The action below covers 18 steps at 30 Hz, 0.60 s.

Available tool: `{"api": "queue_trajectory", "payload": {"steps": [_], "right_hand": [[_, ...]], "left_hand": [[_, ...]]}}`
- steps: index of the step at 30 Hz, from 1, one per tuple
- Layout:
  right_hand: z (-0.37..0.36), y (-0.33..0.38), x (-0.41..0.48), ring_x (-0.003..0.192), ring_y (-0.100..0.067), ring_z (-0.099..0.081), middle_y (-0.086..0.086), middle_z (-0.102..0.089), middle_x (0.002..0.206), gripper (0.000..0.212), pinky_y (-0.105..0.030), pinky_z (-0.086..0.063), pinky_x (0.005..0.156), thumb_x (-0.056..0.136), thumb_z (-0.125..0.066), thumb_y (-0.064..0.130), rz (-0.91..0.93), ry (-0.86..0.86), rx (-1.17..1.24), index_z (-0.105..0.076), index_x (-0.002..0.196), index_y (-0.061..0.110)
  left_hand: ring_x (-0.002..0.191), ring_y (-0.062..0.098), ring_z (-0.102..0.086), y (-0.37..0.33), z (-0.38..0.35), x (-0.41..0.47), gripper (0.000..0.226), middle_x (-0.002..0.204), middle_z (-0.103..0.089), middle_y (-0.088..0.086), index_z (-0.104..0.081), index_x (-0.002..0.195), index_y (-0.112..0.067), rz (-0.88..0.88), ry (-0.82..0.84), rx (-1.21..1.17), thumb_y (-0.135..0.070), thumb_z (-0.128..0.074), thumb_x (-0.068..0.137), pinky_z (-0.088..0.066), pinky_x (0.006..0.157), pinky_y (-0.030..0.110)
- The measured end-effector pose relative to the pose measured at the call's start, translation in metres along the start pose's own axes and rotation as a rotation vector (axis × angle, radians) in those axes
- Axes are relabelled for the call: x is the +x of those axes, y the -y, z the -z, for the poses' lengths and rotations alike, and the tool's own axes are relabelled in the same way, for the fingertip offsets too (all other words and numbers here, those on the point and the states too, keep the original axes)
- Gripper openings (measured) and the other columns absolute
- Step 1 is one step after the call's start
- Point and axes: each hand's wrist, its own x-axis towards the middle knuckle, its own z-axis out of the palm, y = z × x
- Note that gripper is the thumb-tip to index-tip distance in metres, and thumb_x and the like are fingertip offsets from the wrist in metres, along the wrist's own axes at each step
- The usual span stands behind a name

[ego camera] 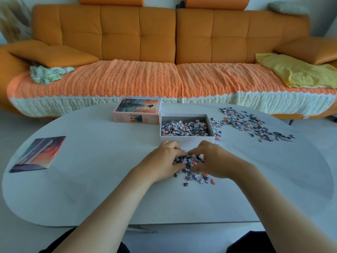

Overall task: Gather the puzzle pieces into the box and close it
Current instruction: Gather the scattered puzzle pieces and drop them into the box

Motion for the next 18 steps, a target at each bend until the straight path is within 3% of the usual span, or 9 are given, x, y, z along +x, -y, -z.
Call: {"api": "queue_trajectory", "payload": {"steps": [8, 11, 14, 18], "right_hand": [[0.004, 0.008, 0.007, 0.078, -0.010, -0.061, 0.010, -0.062, 0.091, 0.019, -0.023, -0.053, 0.069, 0.084, -0.071, 0.023, -0.030, -0.078, 0.067, -0.072, 0.102, 0.028], [0.009, 0.007, 0.008, 0.067, -0.004, -0.060, 0.011, -0.064, 0.087, 0.014, -0.015, -0.048, 0.058, 0.083, -0.073, 0.021, -0.046, -0.092, 0.106, -0.073, 0.096, 0.028], [0.019, 0.009, 0.009, 0.058, -0.002, -0.059, 0.013, -0.065, 0.083, 0.012, -0.011, -0.044, 0.051, 0.083, -0.075, 0.023, -0.031, -0.129, 0.146, -0.074, 0.094, 0.028], [0.032, 0.011, 0.020, 0.058, -0.004, -0.059, 0.011, -0.065, 0.080, 0.008, -0.013, -0.046, 0.053, 0.084, -0.074, 0.024, -0.026, -0.306, 0.218, -0.074, 0.091, 0.027]], "left_hand": [[0.092, 0.007, -0.056, -0.001, 0.010, 0.002, 0.033, 0.110, -0.062, -0.009, -0.068, 0.118, -0.027, 0.066, -0.037, -0.101, -0.030, -0.072, 0.086, -0.049, 0.084, 0.027], [0.082, 0.002, -0.056, -0.001, 0.017, 0.004, 0.025, 0.104, -0.065, -0.011, -0.071, 0.111, -0.027, 0.085, -0.047, -0.149, -0.027, -0.072, 0.086, -0.047, 0.076, 0.021], [0.084, 0.001, -0.060, -0.001, 0.029, 0.011, 0.021, 0.098, -0.065, -0.013, -0.072, 0.107, -0.025, 0.093, -0.105, -0.230, -0.026, -0.072, 0.087, -0.050, 0.077, 0.021], [0.083, 0.003, -0.062, 0.004, 0.046, 0.029, 0.020, 0.097, -0.064, -0.017, -0.072, 0.107, -0.026, 0.106, -0.265, -0.260, -0.027, -0.071, 0.088, -0.047, 0.075, 0.017]]}}
